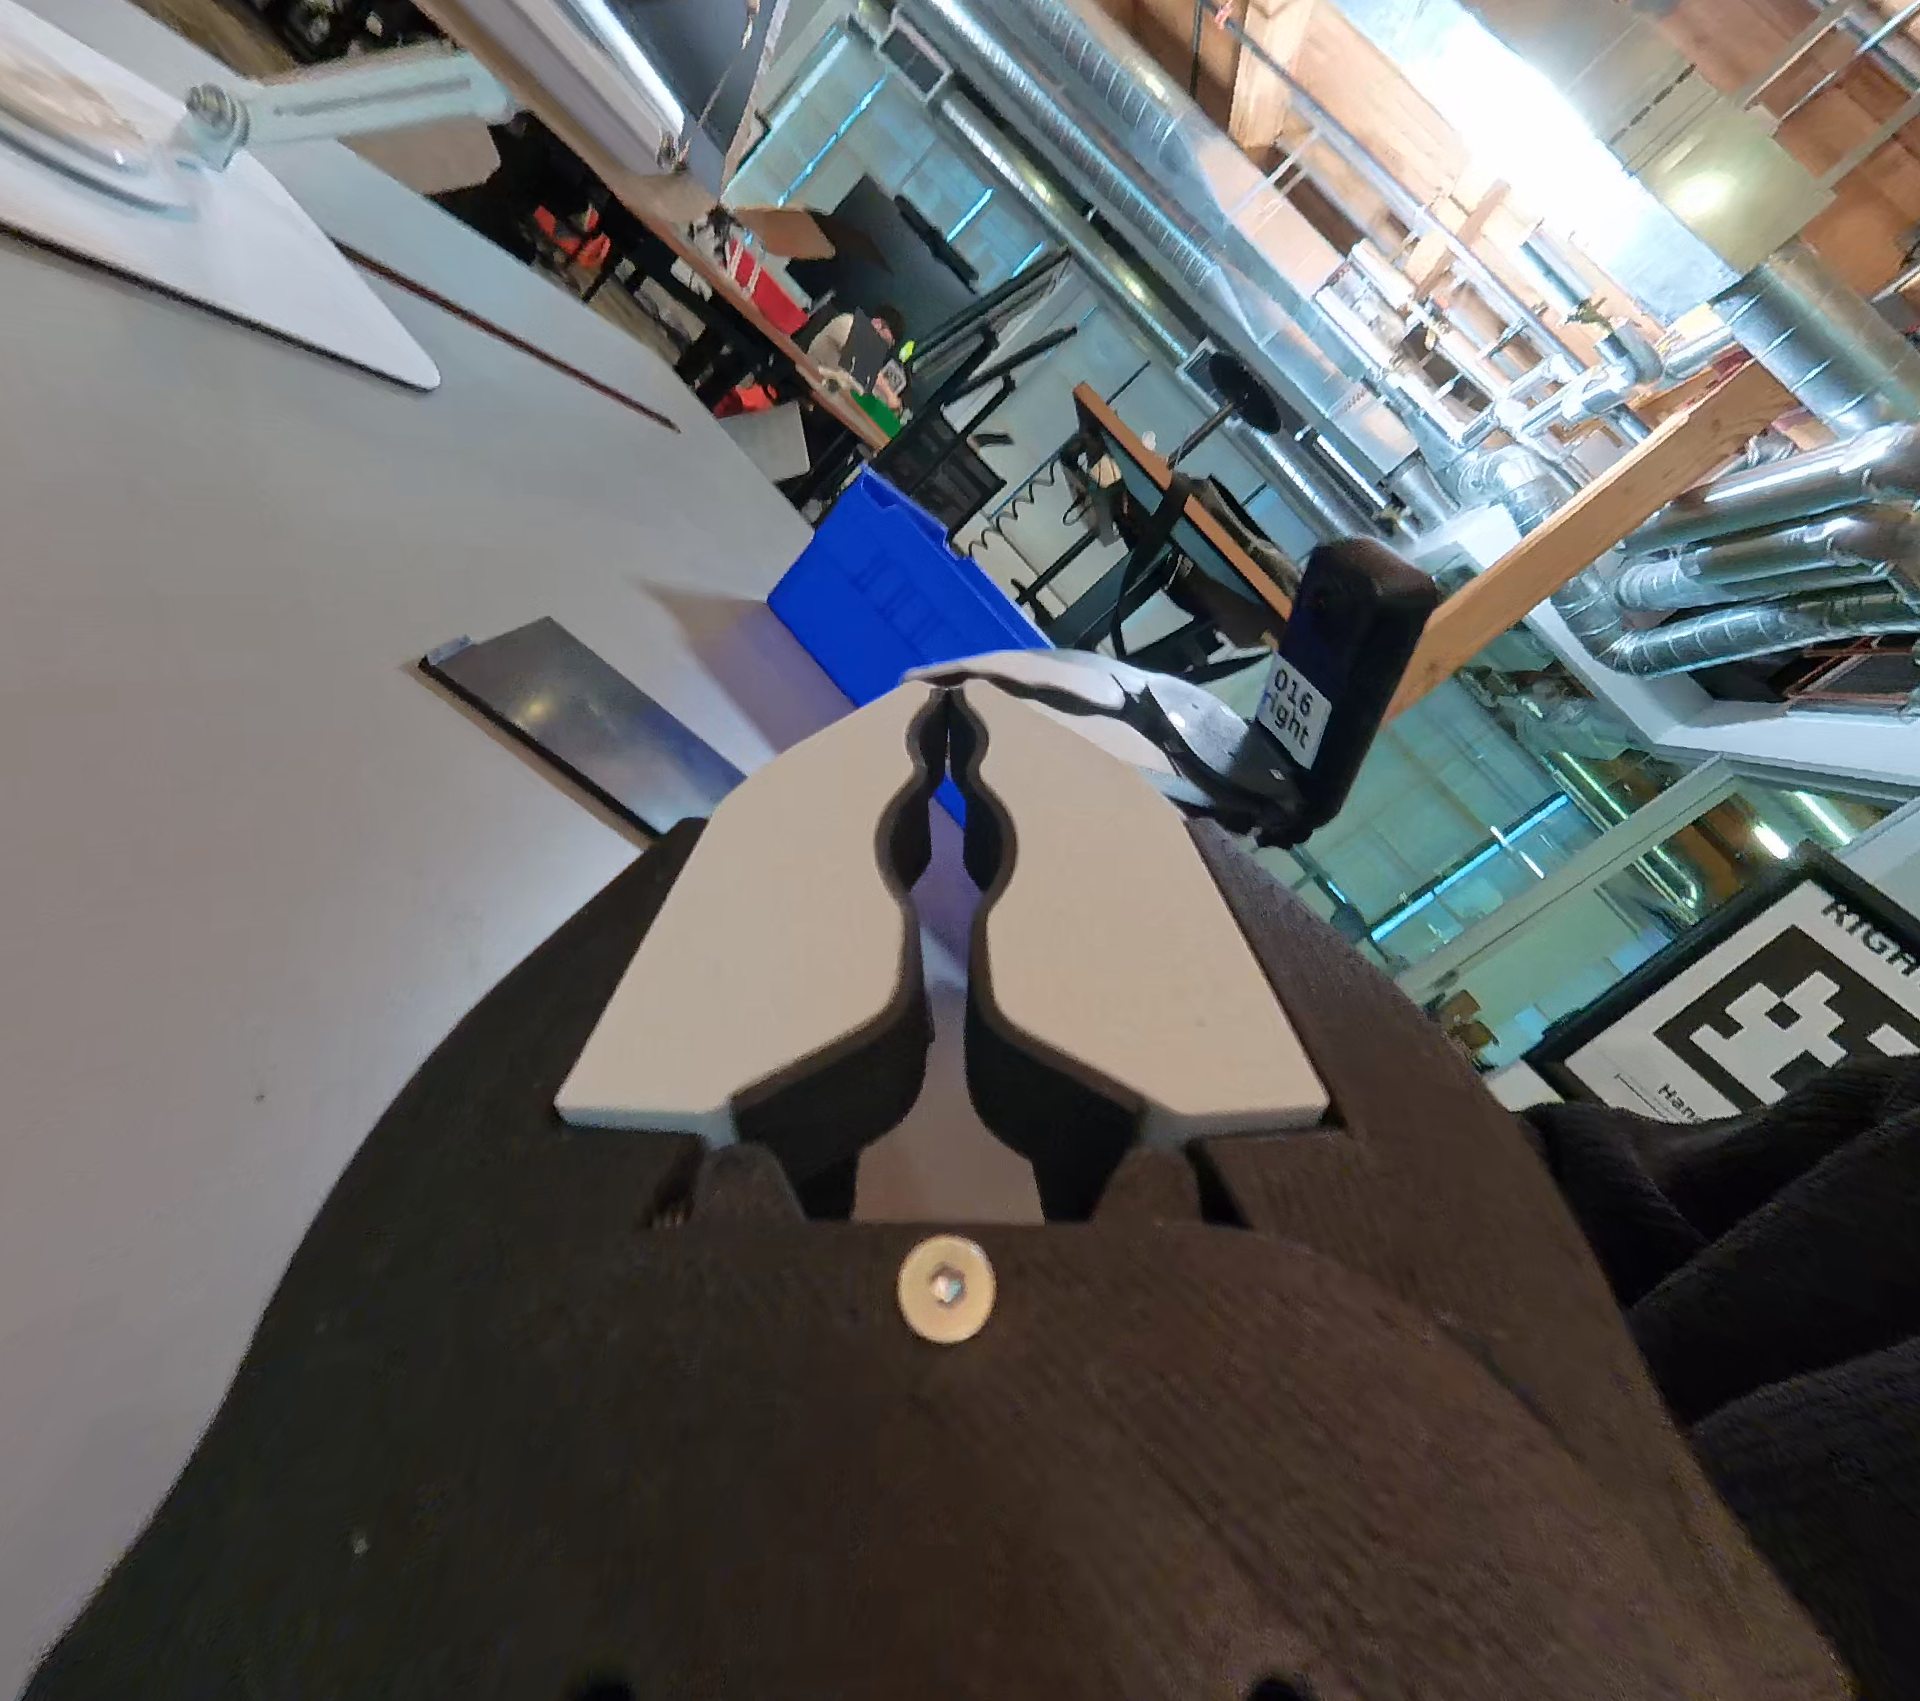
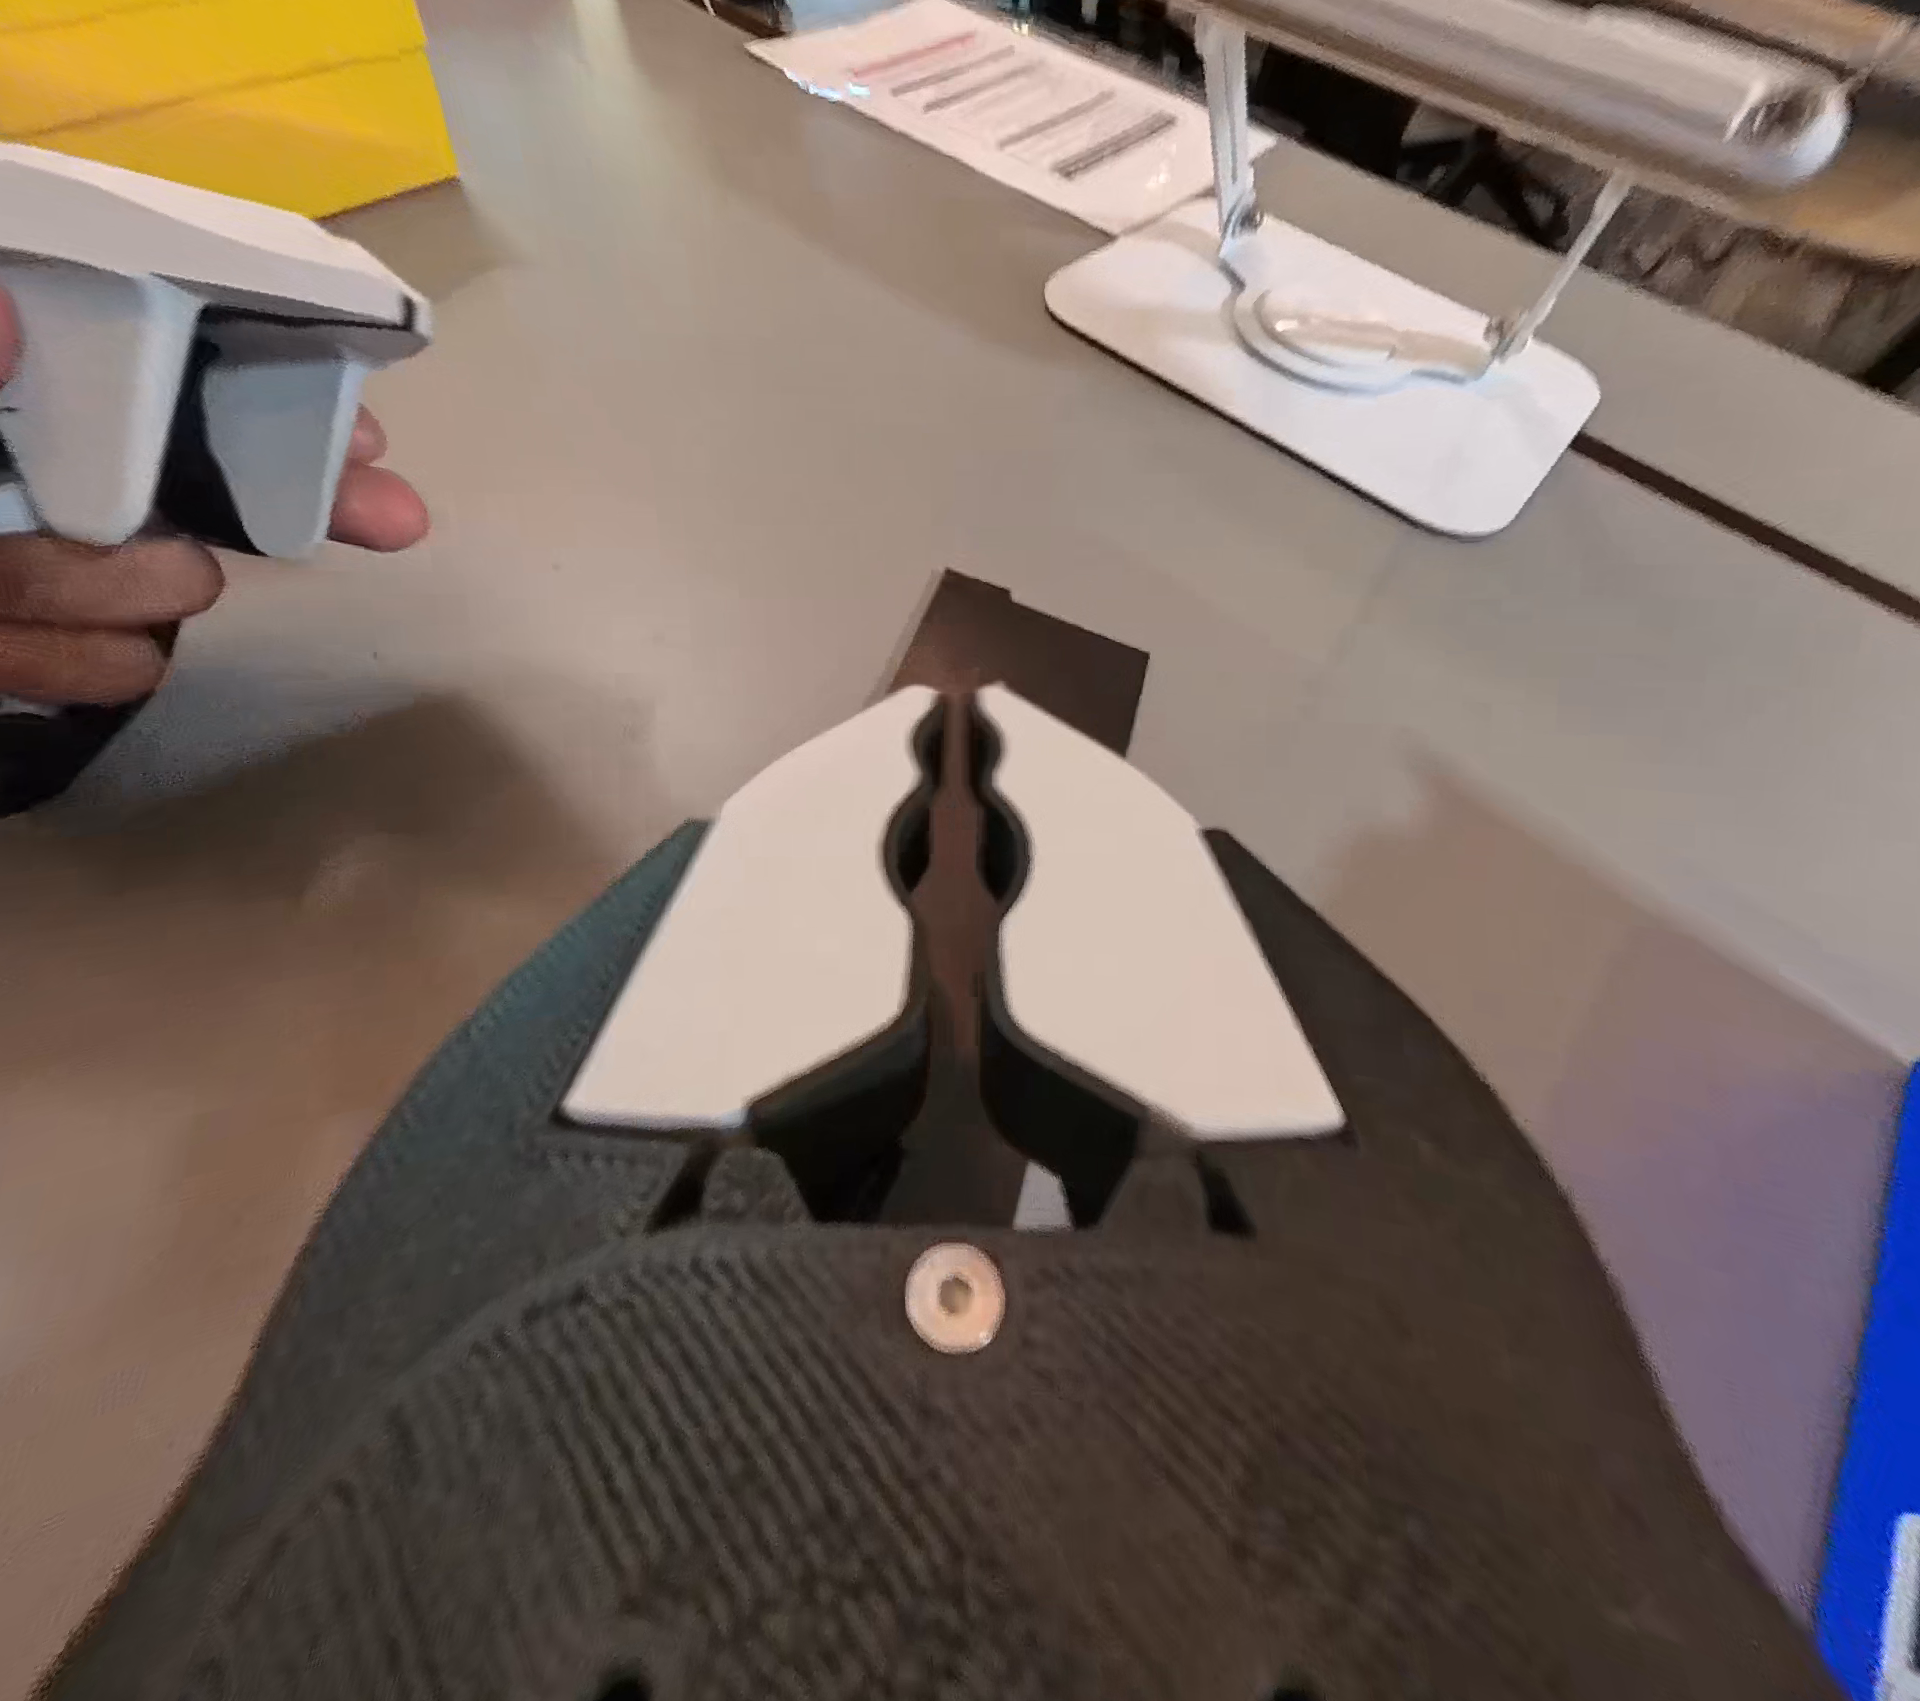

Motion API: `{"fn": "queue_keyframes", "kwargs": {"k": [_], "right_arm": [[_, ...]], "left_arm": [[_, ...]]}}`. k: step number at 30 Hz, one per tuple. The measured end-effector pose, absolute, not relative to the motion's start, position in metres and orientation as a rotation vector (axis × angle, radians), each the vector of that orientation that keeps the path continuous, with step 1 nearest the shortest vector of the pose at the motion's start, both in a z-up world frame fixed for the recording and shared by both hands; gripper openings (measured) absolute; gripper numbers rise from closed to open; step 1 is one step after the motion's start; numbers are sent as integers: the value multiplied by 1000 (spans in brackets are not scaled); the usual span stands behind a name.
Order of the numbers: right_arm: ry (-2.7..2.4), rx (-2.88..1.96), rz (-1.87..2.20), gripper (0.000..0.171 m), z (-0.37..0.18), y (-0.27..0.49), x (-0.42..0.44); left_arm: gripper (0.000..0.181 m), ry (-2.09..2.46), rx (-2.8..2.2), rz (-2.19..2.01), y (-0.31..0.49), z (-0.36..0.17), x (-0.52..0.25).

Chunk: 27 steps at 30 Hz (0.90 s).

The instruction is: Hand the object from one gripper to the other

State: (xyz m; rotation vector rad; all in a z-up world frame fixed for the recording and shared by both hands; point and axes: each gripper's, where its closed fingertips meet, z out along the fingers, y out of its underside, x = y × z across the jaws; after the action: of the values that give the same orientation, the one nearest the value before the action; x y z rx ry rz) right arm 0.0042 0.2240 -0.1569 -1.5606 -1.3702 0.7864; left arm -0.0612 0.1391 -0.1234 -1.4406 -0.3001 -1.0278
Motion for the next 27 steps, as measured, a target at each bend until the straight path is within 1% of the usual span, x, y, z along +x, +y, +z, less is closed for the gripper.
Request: {"fn": "queue_keyframes", "kwargs": {"k": [1, 4, 6, 9, 12, 16, 20, 24, 27], "right_arm": [[-1369, -1594, 809, 16, -162, 227, 5], [-1314, -1756, 897, 29, -178, 244, 12], [-1267, -1879, 980, 34, -188, 253, 20], [-1241, -2031, 1057, 41, -204, 259, 29], [-1253, -2116, 1127, 49, -216, 251, 29], [-1305, -2103, 1046, 48, -220, 249, 28], [-1410, -2099, 1008, 47, -224, 232, 25], [-1552, -2076, 1027, 40, -226, 204, 20], [-1637, -2064, 1117, 33, -224, 182, 17]], "left_arm": [[0, -299, -1472, -1042, 140, -128, -58], [0, -294, -1596, -1122, 144, -146, -42], [0, -290, -1662, -1187, 144, -156, -29], [12, -263, -1812, -1232, 143, -177, -9], [16, -235, -1909, -1175, 142, -188, -4], [14, -253, -1944, -1125, 142, -194, -10], [13, -323, -1934, -1195, 142, -195, -16], [12, -343, -1937, -1218, 142, -196, -19], [12, -340, -1940, -1220, 141, -196, -19]]}}
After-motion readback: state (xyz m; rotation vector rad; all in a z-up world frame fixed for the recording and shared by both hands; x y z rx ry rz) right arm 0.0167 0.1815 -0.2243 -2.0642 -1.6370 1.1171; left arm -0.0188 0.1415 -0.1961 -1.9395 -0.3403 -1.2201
